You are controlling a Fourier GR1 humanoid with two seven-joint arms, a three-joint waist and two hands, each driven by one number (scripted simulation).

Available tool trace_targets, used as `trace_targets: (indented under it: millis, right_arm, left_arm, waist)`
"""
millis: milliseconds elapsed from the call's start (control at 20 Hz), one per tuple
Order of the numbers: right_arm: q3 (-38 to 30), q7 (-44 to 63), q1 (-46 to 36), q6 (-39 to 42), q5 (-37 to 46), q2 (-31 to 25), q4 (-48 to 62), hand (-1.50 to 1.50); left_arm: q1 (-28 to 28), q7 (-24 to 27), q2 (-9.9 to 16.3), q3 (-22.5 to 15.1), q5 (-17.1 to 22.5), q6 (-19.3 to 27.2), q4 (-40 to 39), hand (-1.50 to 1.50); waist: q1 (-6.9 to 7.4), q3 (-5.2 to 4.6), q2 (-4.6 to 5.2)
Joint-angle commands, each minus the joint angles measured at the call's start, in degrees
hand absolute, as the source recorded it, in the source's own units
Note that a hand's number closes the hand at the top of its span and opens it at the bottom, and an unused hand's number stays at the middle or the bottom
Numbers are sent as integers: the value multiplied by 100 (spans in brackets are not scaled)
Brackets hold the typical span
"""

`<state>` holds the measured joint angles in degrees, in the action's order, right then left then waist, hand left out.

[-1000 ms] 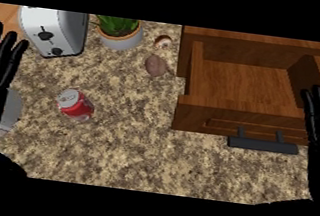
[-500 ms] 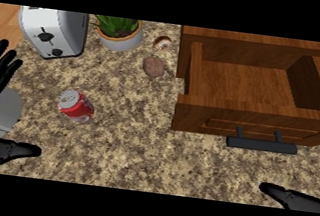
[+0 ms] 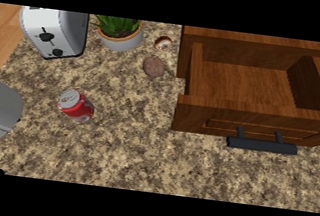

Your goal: Pick up the can, place it into the drawer and close the drawer

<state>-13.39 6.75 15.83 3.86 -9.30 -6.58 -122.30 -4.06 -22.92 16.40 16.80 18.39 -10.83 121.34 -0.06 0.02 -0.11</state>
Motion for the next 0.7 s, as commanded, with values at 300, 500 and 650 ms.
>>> trace_targets:
  millis: [300, 500, 650]
  right_arm:
    - [-840, -282, 583, 861, -862, -204, 3, -150]
    - [-1072, -8, 273, 881, -1035, -328, 108, -150]
    - [-988, -759, 876, 1314, -802, 85, 226, -150]
  left_arm:
    - [312, -879, -125, 481, 933, 379, -44, -150]
    - [5, -1097, -166, 804, 1484, 318, 216, -150]
    - [344, -742, -570, 189, 806, 541, -335, -150]
  waist:
    - [-36, 0, 1]
    - [11, -1, 1]
    - [-42, 0, 6]
